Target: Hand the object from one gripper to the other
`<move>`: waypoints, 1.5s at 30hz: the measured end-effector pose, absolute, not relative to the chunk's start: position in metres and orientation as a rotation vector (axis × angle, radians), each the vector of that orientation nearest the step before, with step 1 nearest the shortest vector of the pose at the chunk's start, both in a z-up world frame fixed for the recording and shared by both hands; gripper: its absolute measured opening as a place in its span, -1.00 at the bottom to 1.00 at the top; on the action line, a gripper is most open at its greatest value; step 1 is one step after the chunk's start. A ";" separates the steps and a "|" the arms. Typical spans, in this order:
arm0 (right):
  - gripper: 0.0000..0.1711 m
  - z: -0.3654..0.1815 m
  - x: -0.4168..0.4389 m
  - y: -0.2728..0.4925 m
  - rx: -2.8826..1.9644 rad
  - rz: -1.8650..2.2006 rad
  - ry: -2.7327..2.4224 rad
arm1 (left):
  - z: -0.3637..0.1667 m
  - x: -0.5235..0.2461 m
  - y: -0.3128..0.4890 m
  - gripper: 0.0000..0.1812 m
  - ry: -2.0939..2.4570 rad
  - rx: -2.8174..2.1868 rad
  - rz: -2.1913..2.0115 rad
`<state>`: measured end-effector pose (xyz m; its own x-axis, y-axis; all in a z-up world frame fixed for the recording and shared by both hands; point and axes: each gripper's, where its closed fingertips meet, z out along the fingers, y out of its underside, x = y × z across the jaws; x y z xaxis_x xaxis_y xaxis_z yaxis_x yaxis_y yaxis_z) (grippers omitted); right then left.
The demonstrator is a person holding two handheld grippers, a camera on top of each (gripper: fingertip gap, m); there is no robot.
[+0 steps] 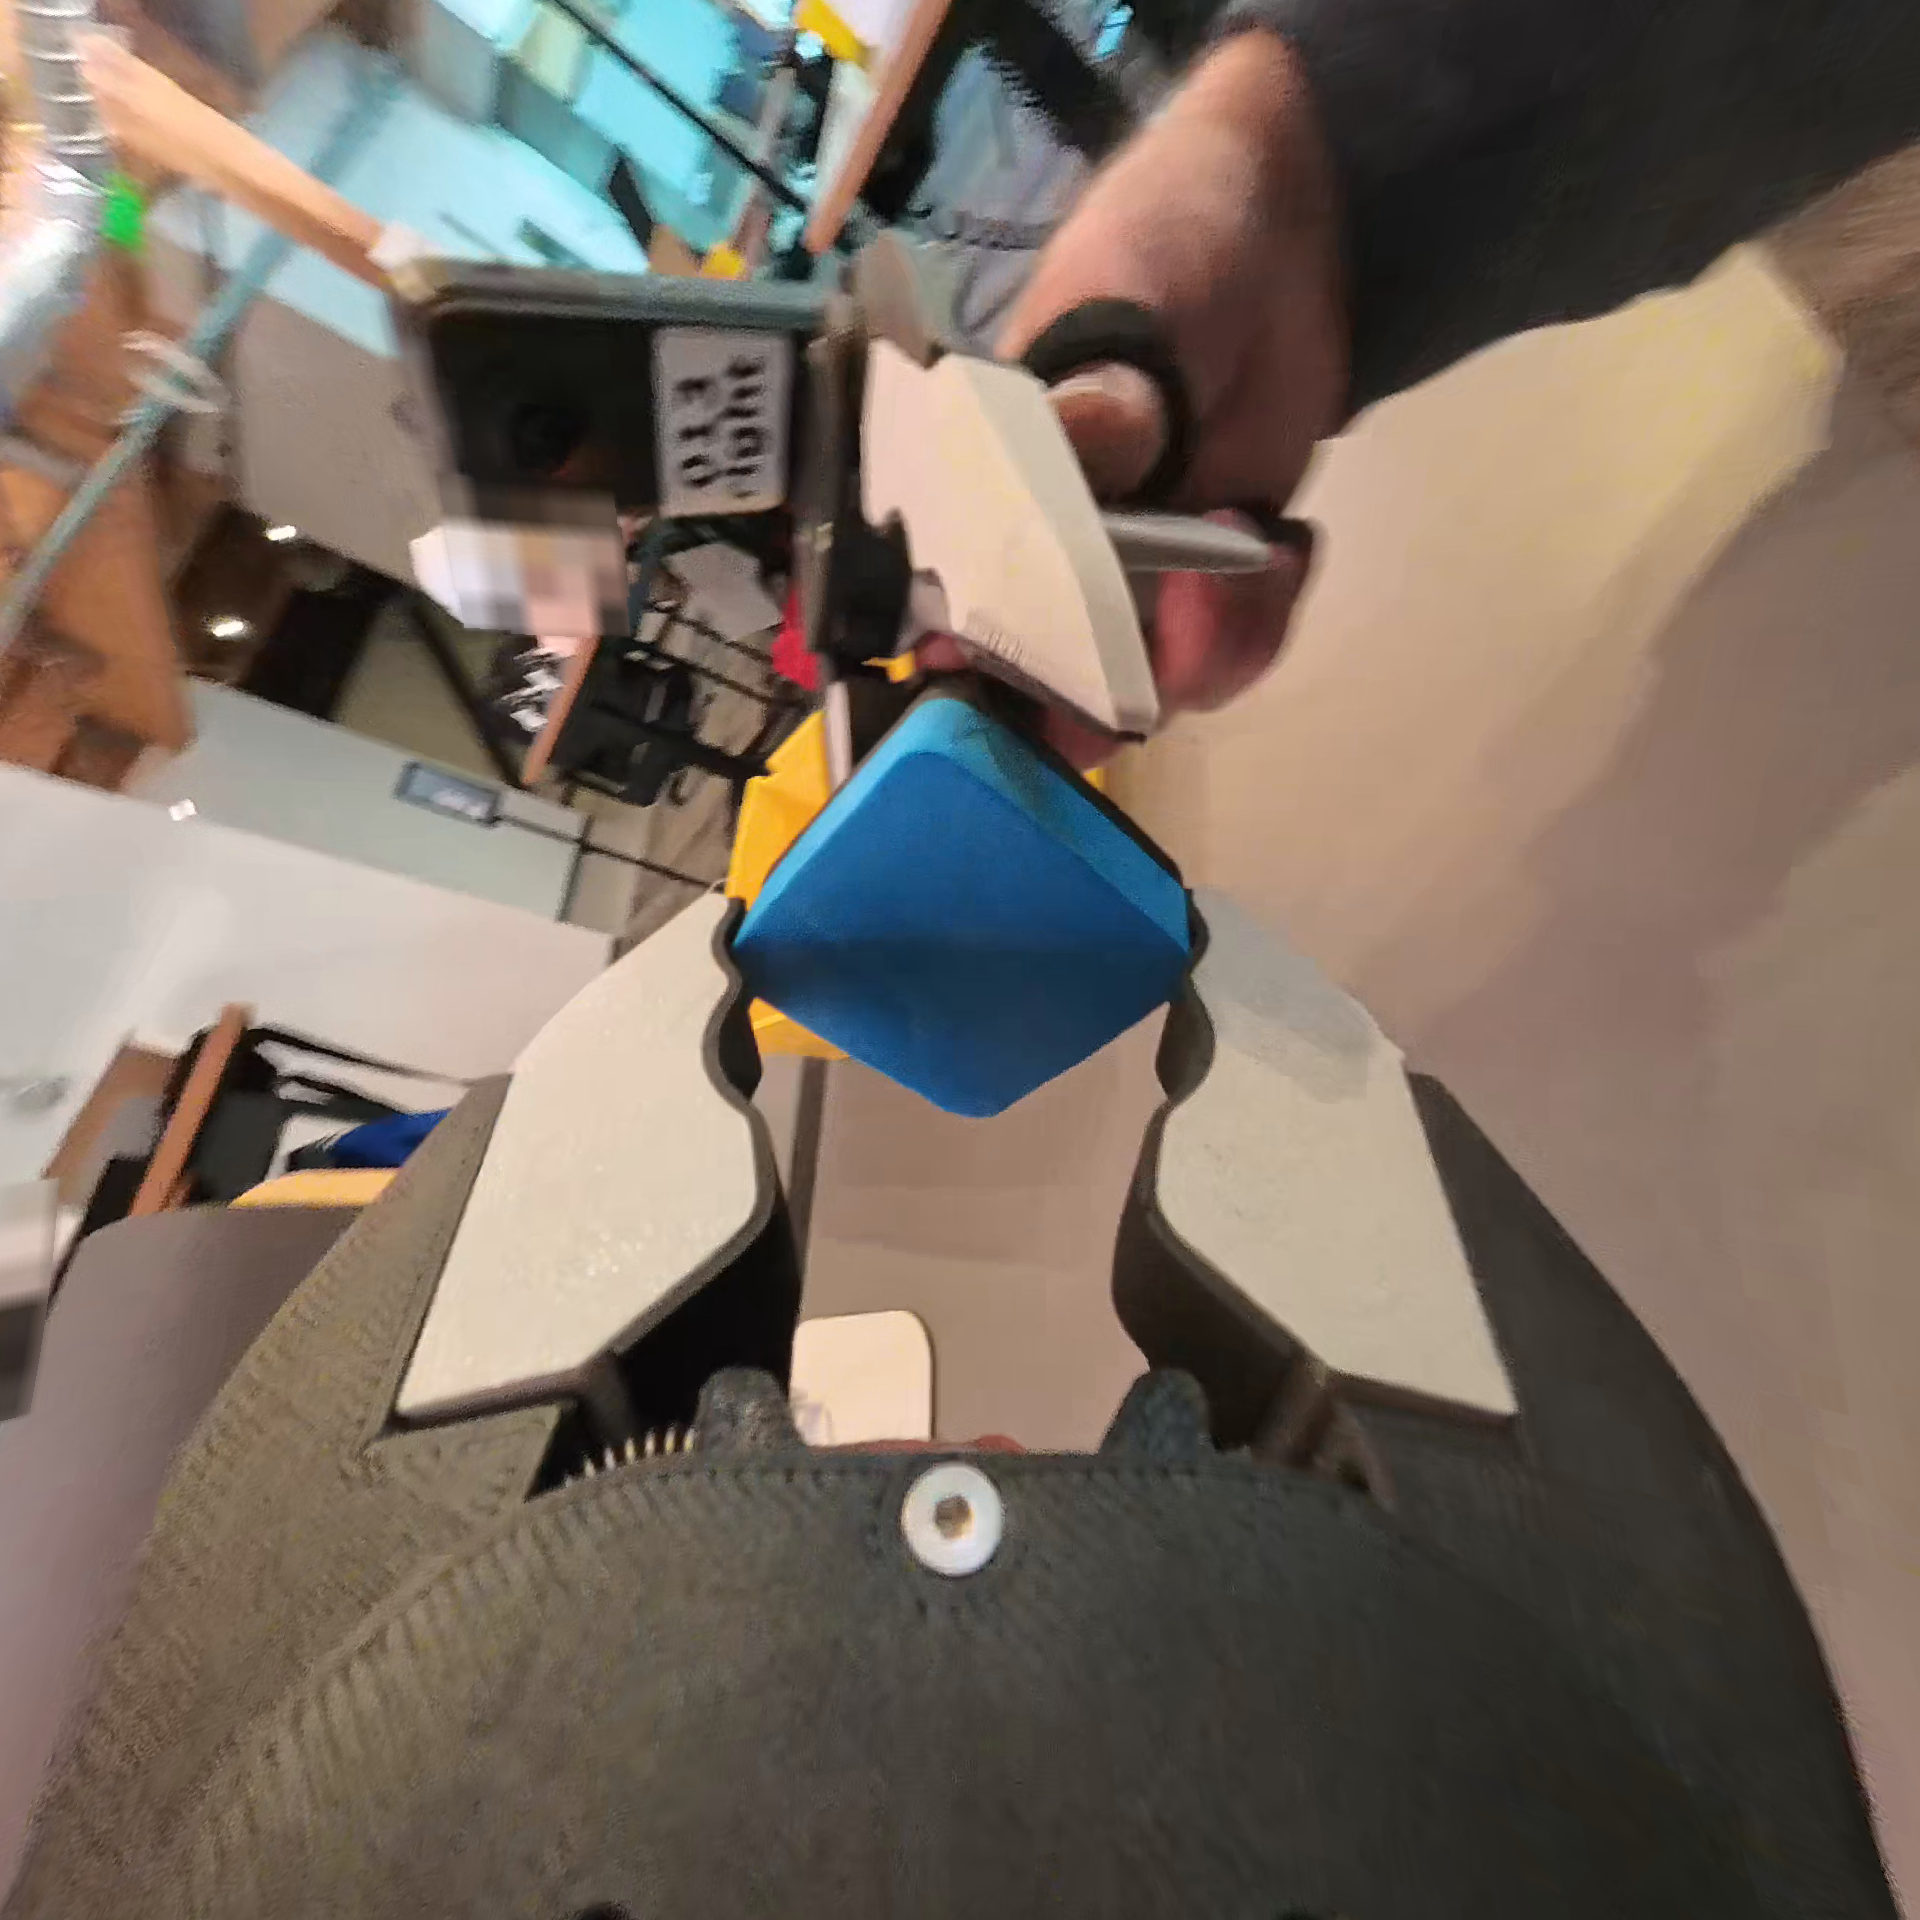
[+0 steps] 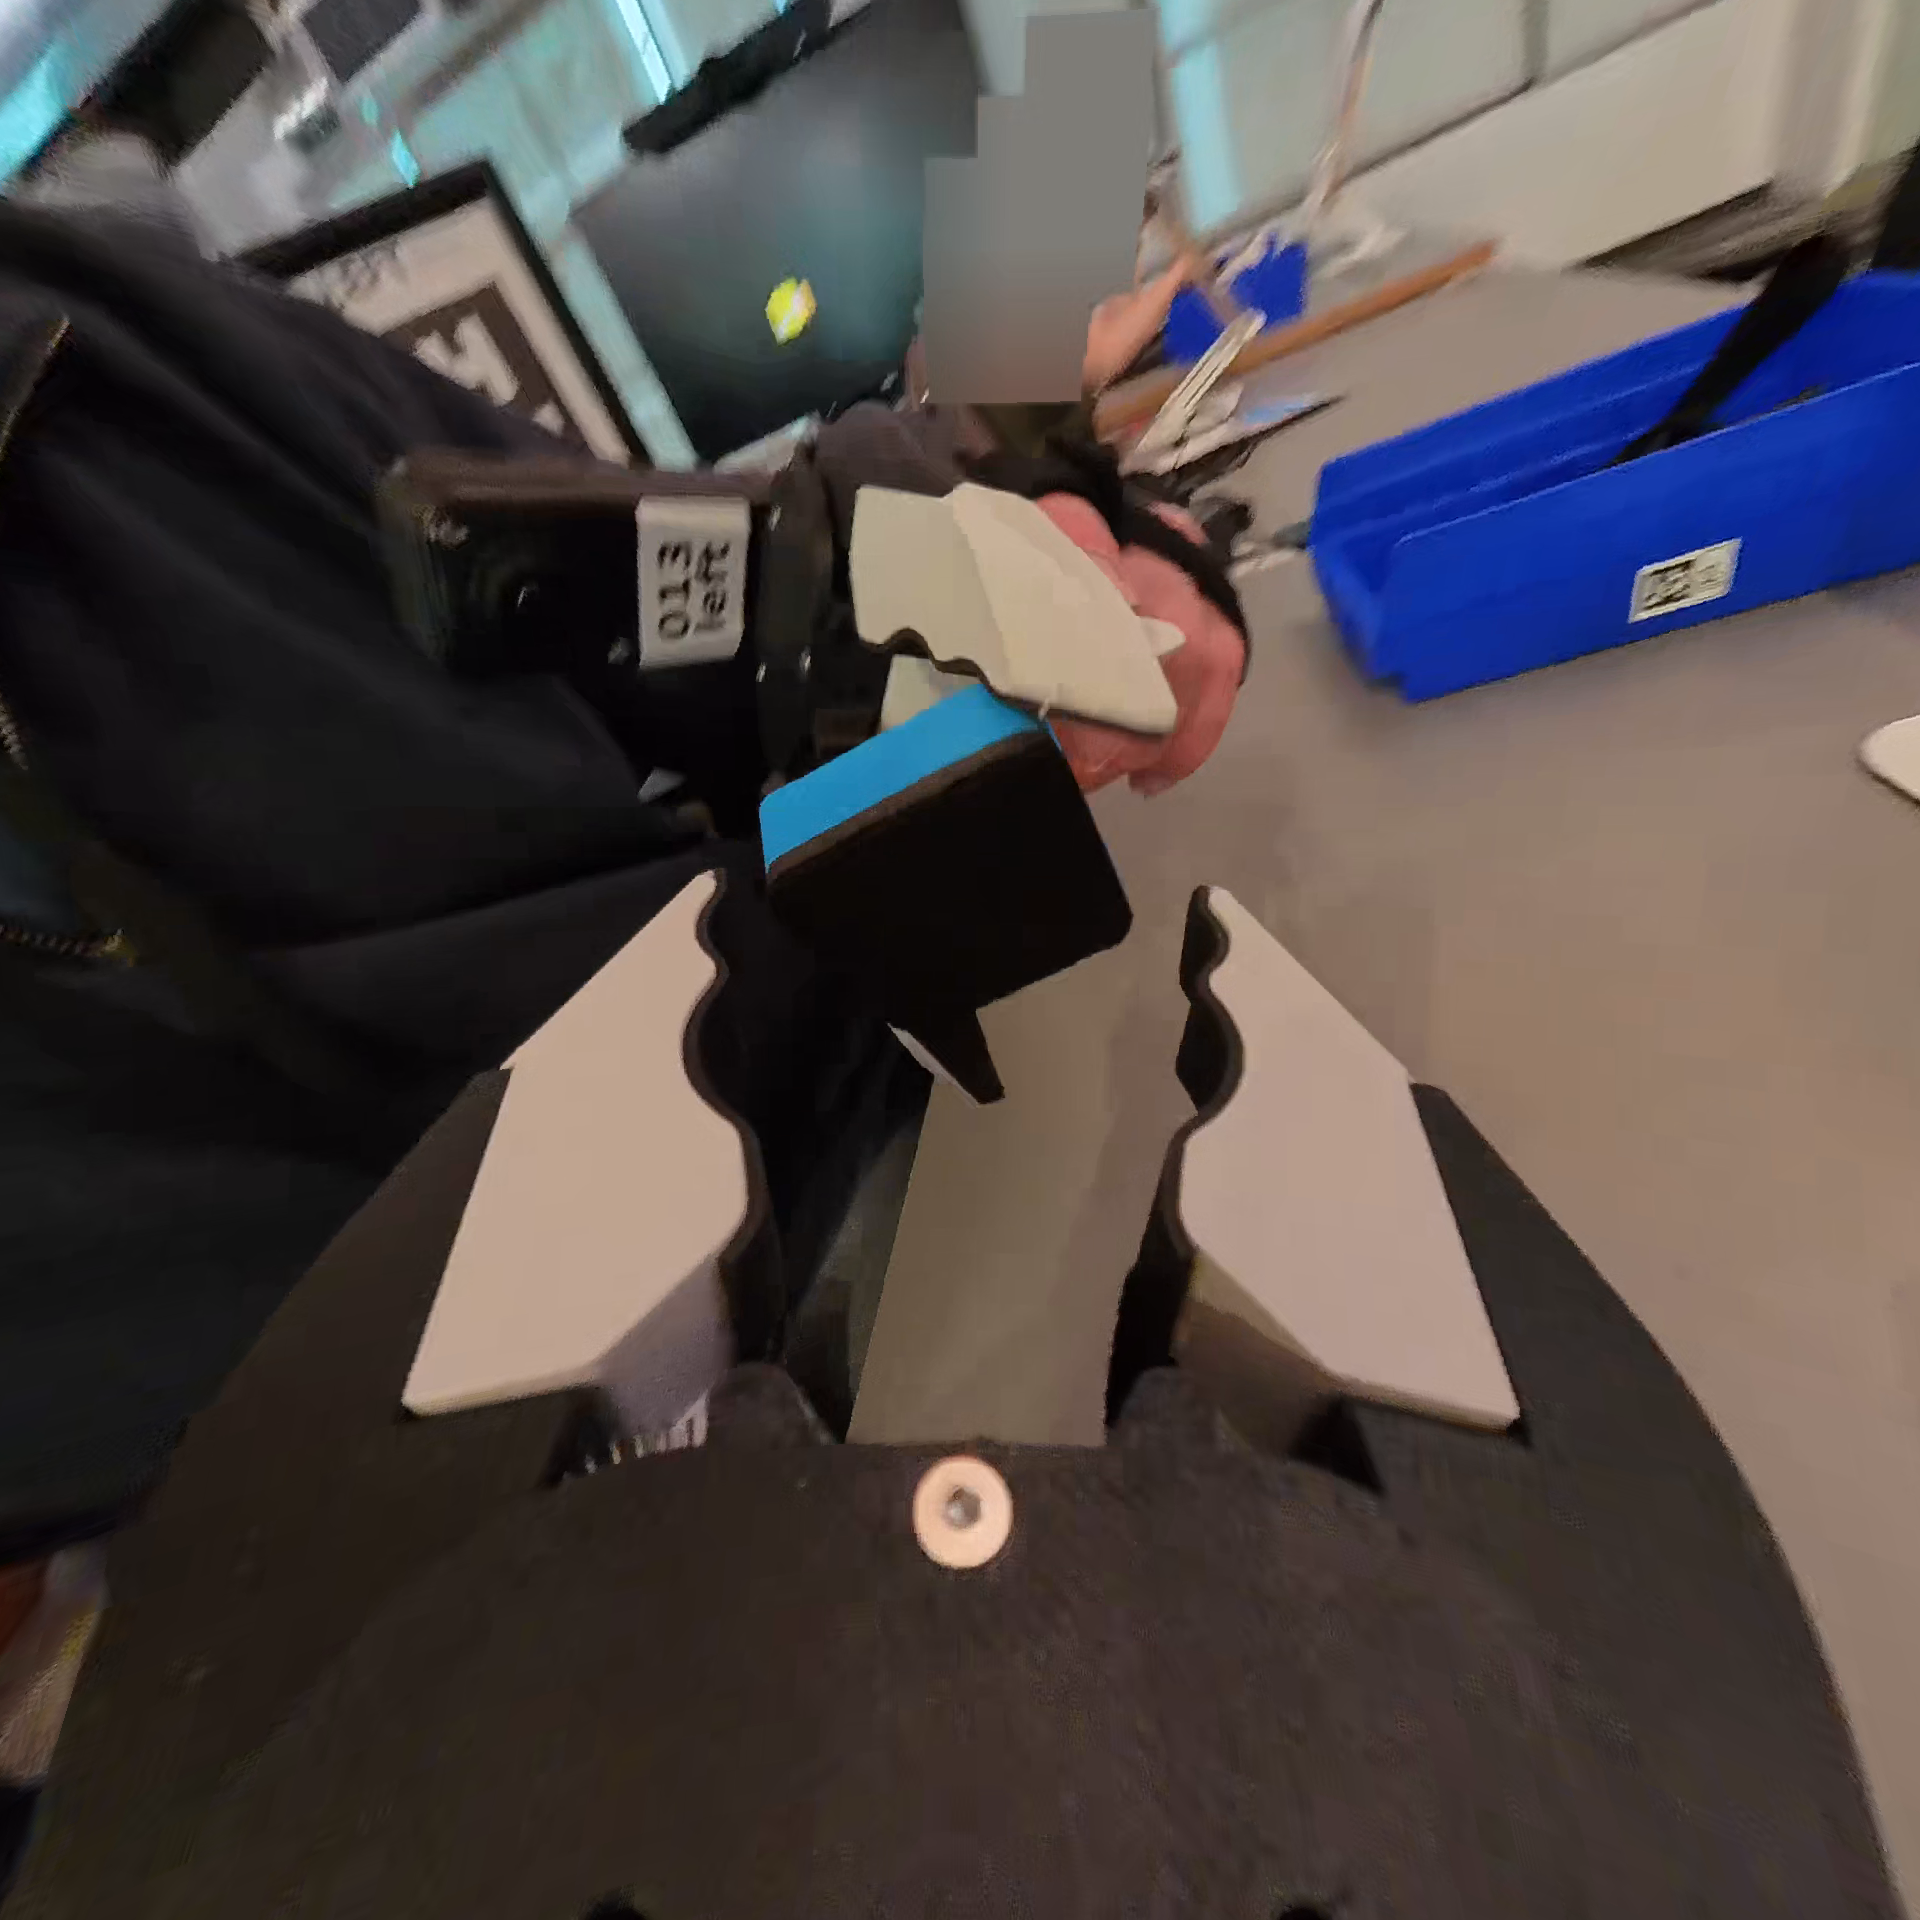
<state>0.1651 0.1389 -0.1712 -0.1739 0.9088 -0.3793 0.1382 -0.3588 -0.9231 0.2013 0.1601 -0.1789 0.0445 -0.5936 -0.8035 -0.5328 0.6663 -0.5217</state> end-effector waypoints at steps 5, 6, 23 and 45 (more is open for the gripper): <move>0.00 -0.160 0.159 0.139 -1.358 1.748 -0.976 | -0.165 0.203 0.160 -0.17 1.424 -0.883 -0.024; 0.03 -0.158 0.158 0.138 -1.324 1.785 -0.934 | -0.163 0.204 0.159 -0.17 1.396 -0.871 -0.021; -0.14 -0.146 0.153 0.133 -1.193 1.976 -0.733 | -0.162 0.202 0.160 -0.17 1.291 -0.853 -0.048; -0.17 -0.179 0.162 0.134 -1.457 1.785 -0.984 | -0.170 0.185 0.150 -0.13 1.472 -0.873 -0.149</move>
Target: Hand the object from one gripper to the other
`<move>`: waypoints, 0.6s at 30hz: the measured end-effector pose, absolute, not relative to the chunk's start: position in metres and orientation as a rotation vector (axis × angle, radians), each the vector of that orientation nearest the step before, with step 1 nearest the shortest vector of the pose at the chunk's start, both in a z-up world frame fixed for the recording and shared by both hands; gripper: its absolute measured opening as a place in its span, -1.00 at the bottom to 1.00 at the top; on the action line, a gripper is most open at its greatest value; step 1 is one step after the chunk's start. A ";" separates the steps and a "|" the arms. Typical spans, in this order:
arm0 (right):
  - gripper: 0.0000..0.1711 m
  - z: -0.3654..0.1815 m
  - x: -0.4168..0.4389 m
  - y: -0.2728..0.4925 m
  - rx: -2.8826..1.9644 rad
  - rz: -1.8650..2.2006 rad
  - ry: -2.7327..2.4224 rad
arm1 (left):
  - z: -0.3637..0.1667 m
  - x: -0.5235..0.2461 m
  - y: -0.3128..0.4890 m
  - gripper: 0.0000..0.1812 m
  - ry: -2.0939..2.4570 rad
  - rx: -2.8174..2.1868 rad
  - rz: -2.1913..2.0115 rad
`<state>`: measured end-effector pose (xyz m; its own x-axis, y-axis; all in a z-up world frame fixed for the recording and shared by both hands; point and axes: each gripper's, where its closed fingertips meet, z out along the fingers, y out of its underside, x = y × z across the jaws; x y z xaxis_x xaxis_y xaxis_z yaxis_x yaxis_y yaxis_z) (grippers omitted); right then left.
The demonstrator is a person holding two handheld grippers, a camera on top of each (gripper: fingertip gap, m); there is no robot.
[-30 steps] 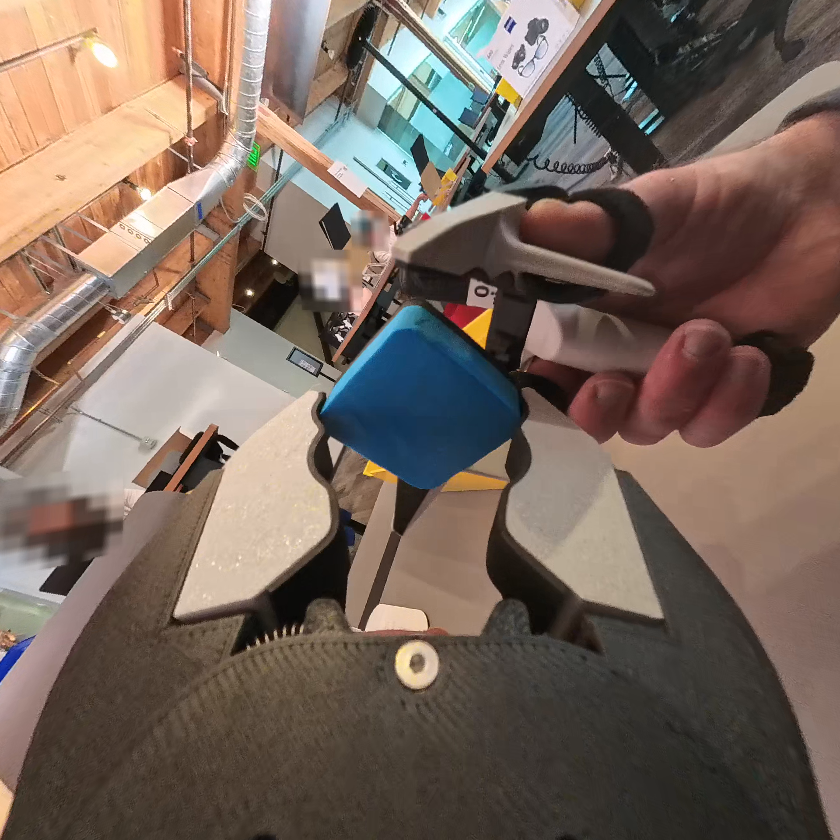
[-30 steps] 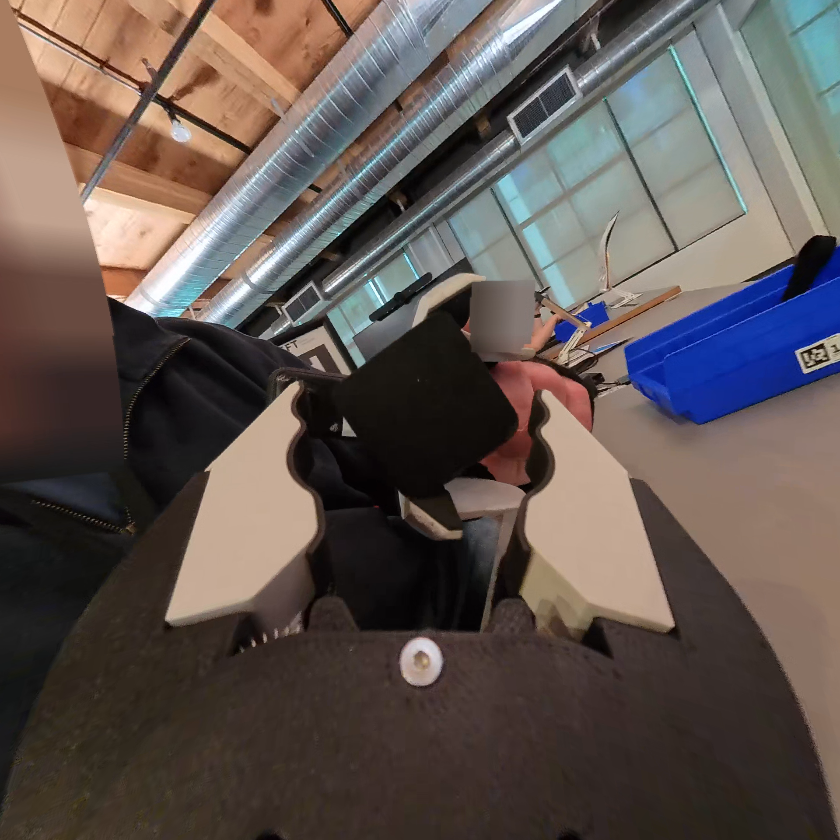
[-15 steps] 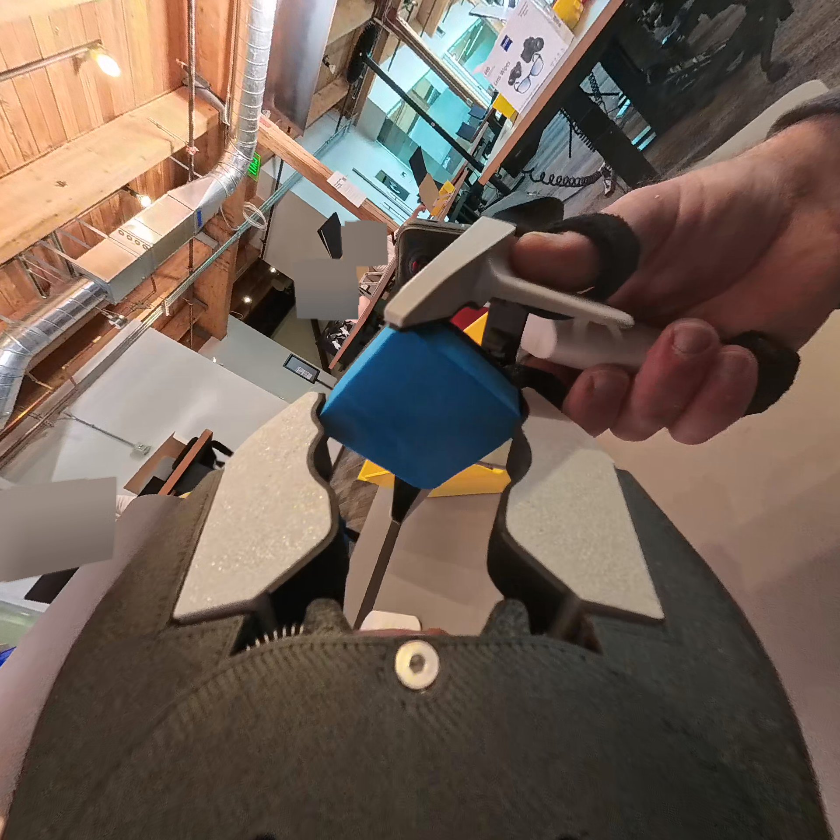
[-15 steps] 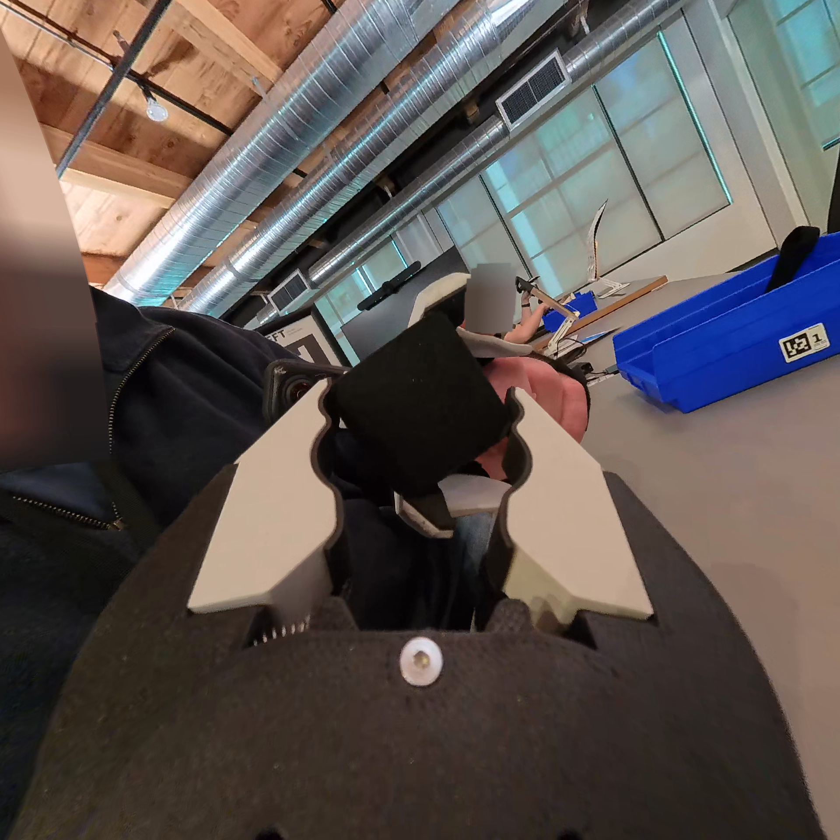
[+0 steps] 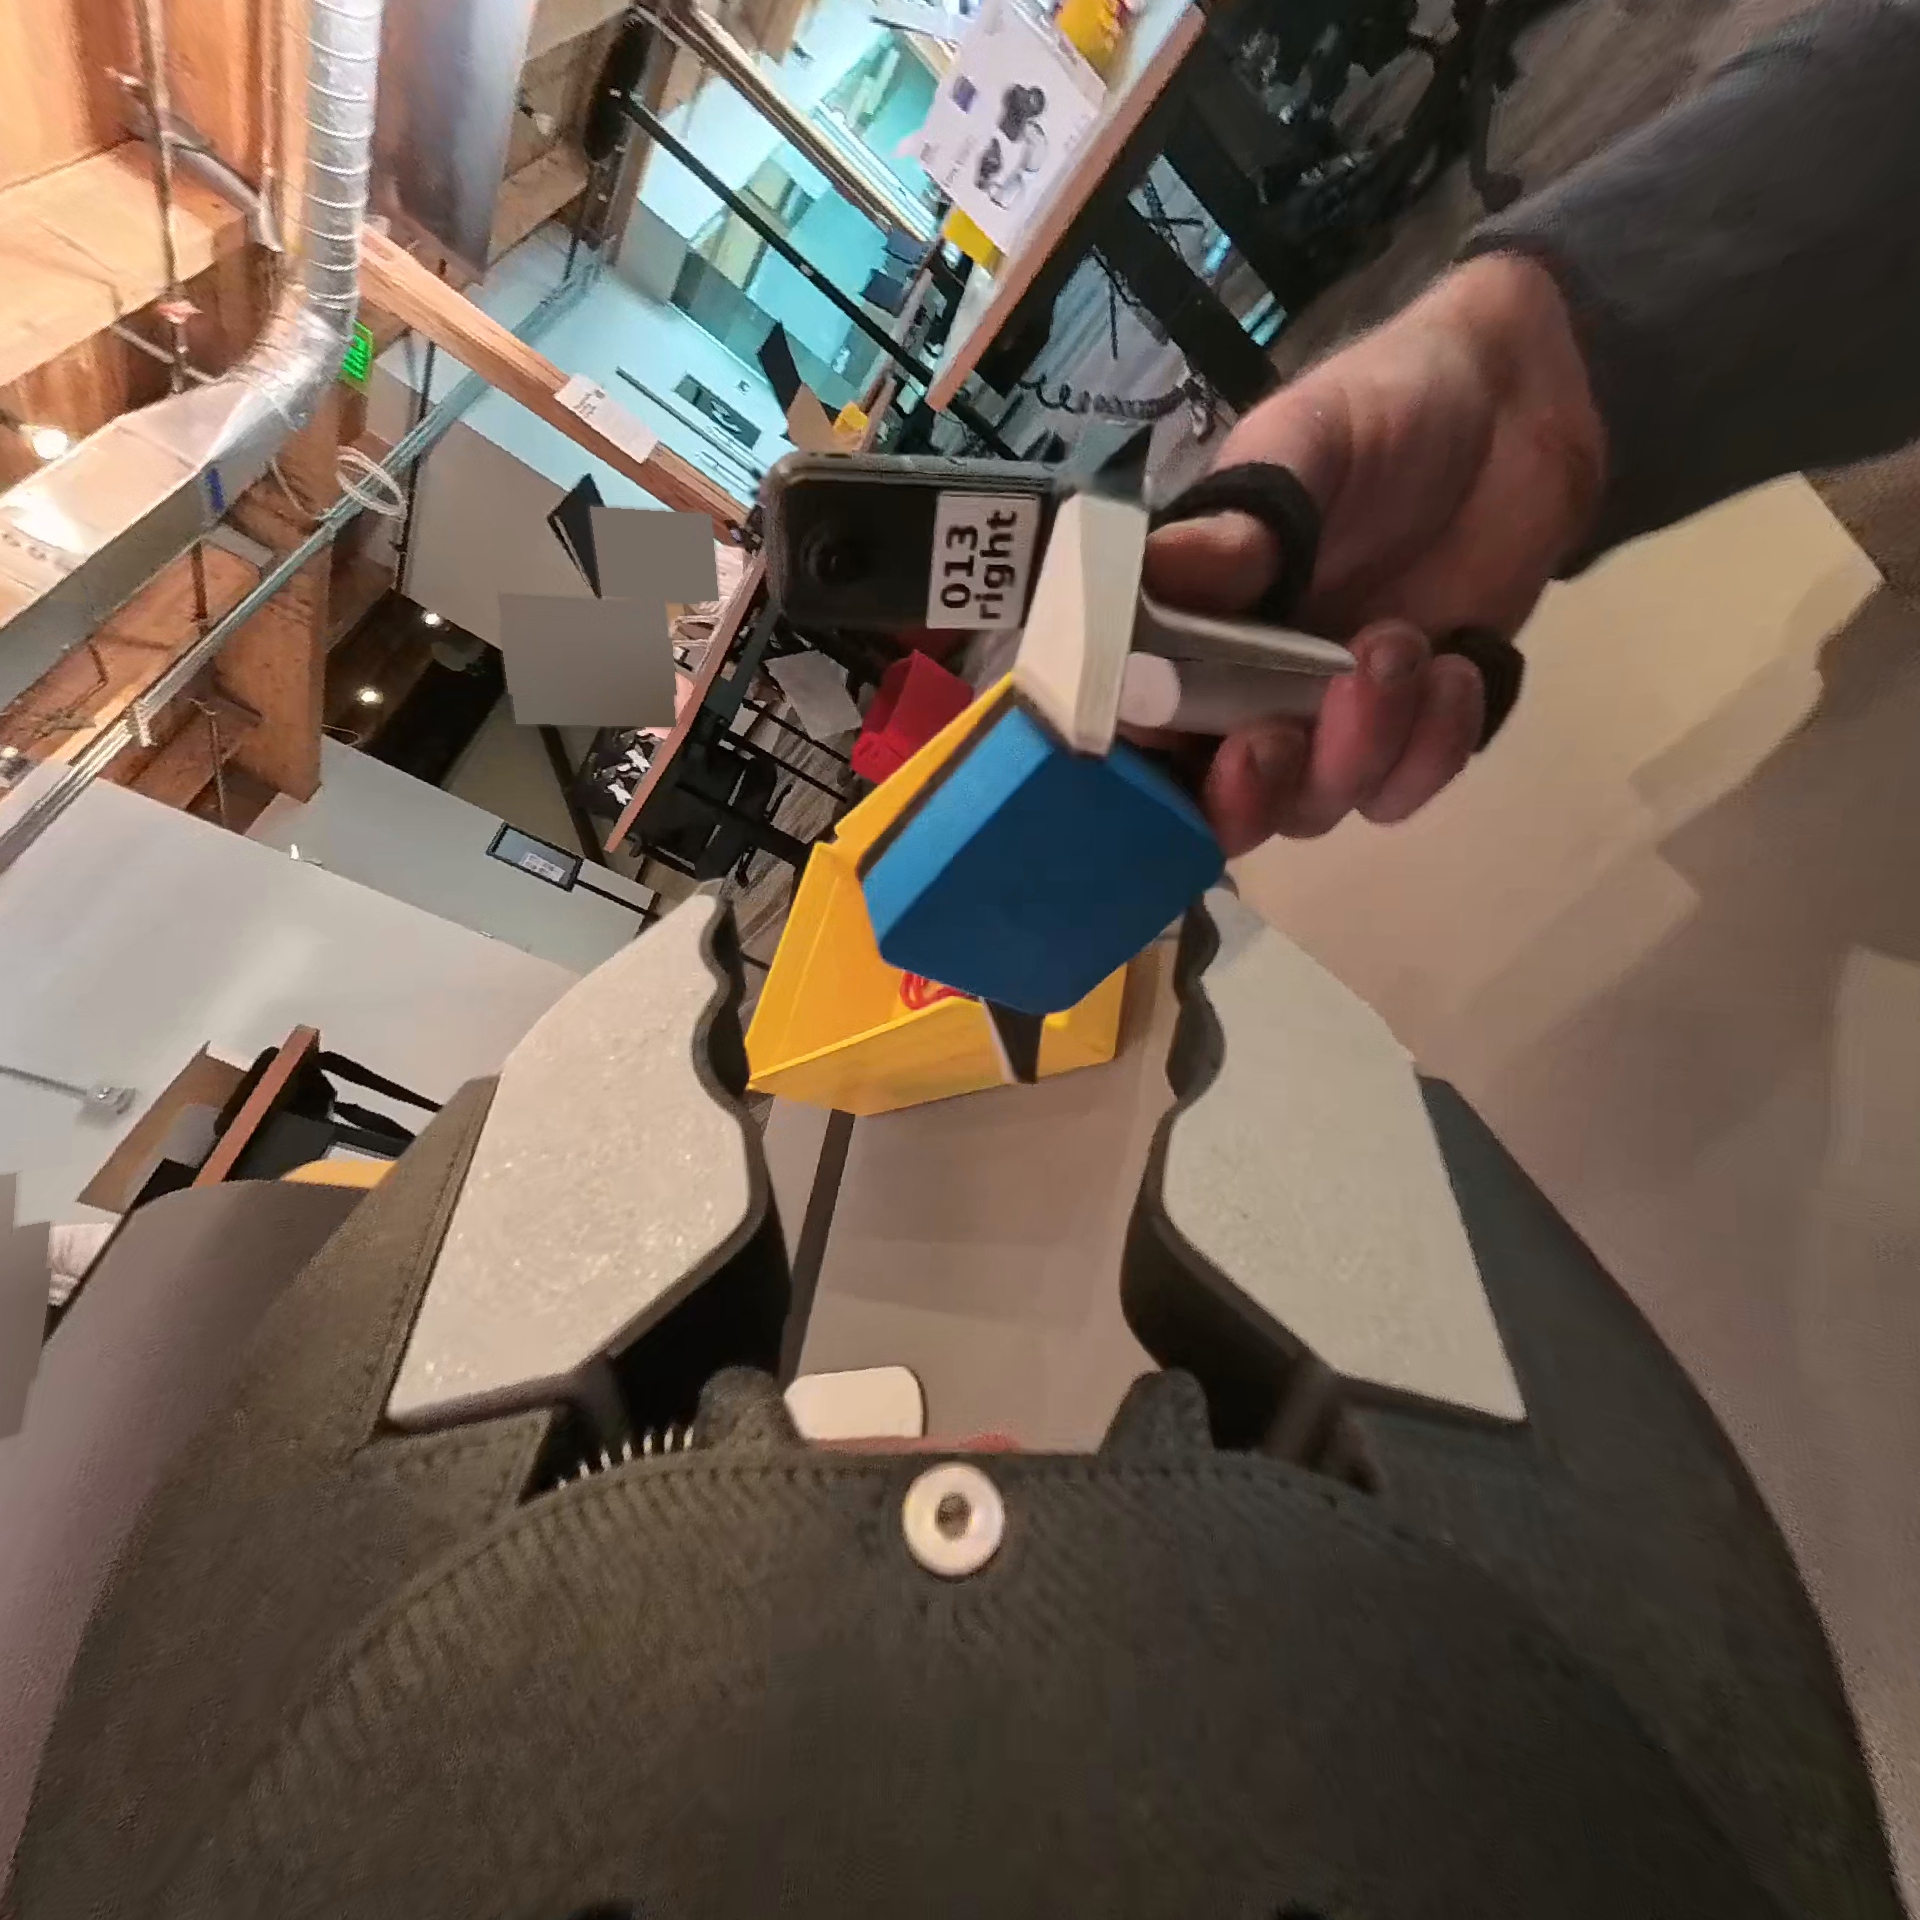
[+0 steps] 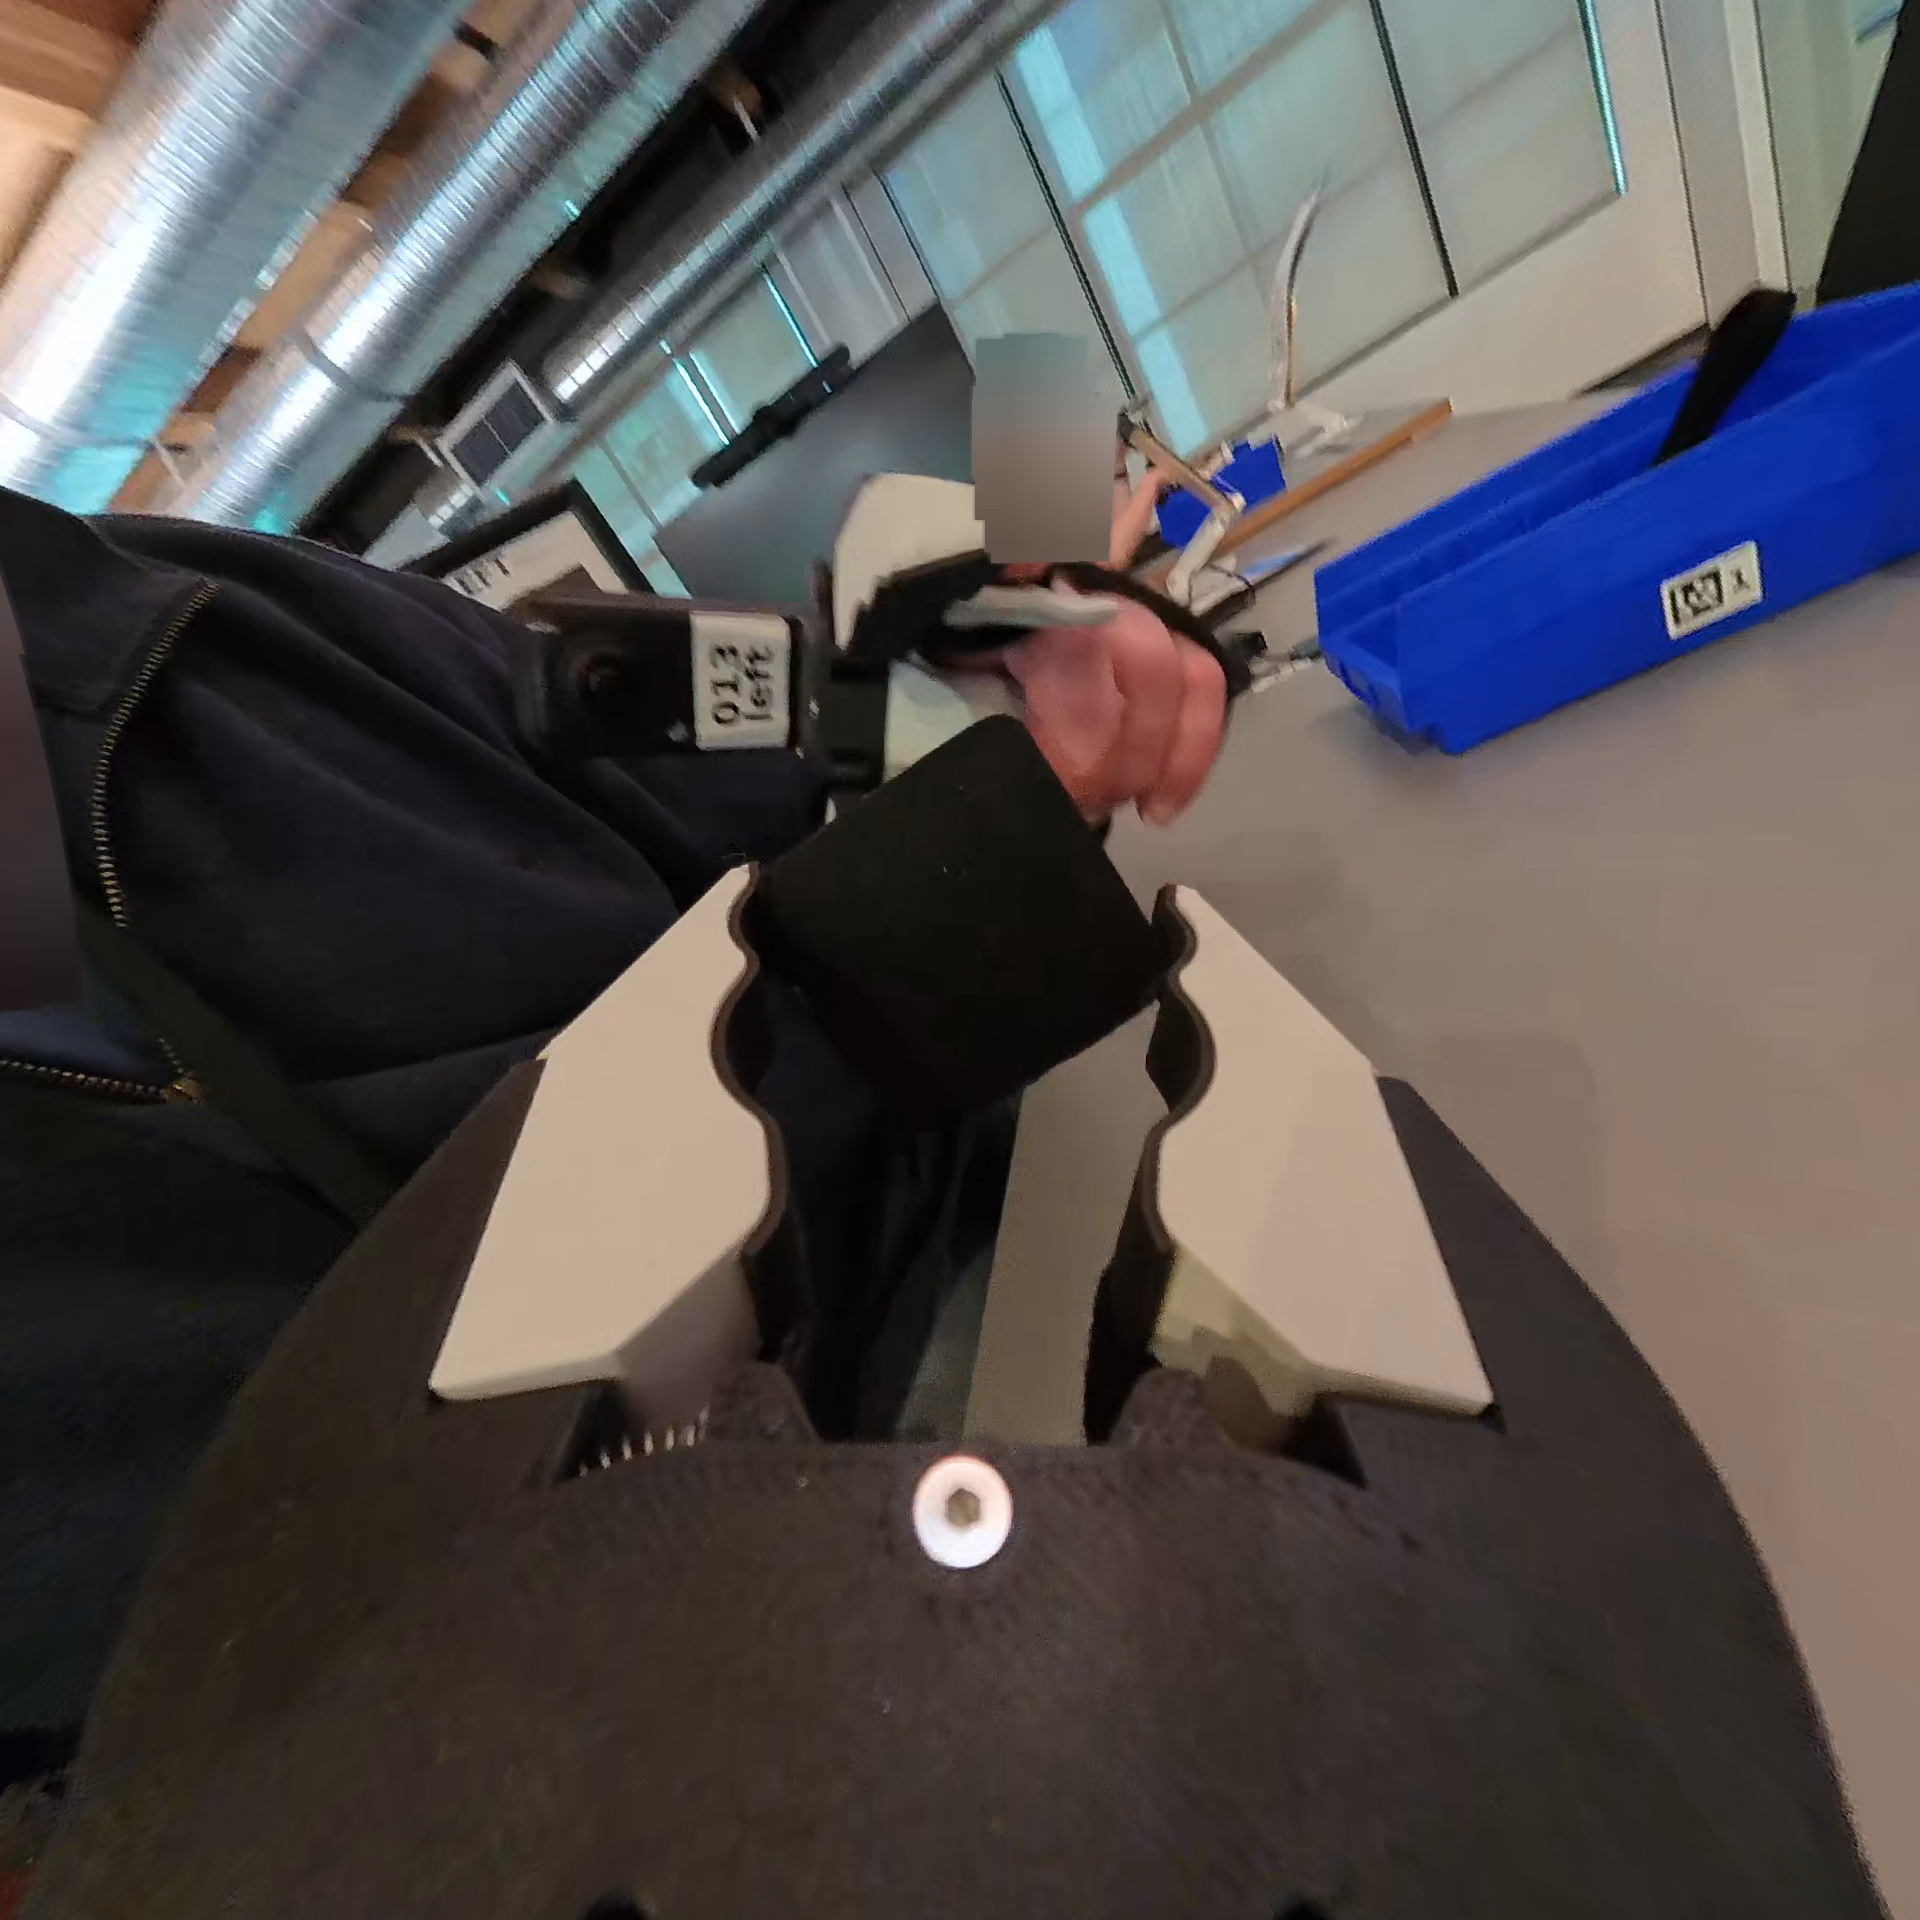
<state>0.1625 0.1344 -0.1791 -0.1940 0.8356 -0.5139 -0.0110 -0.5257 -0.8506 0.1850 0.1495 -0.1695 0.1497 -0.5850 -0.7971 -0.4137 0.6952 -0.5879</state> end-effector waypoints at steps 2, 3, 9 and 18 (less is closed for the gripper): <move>-0.17 -0.187 0.163 0.134 -1.528 1.750 -1.042 | -0.168 0.182 0.150 -0.21 1.542 -0.861 -0.082; -0.17 -0.190 0.162 0.136 -1.567 1.725 -1.064 | -0.169 0.182 0.149 -0.25 1.587 -0.841 -0.046; -0.17 -0.208 0.163 0.136 -1.782 1.658 -1.217 | -0.195 0.185 0.150 -0.38 1.862 -0.762 0.171; -0.16 -0.231 0.158 0.132 -1.912 1.557 -1.379 | -0.224 0.188 0.147 -0.71 1.978 -0.730 0.206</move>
<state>0.1584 0.1316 -0.2307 -0.0569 0.8157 -0.5756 0.4732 -0.4857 -0.7350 0.1875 0.1474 -0.2237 -0.3404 -0.4061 -0.8481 -0.5724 0.8051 -0.1557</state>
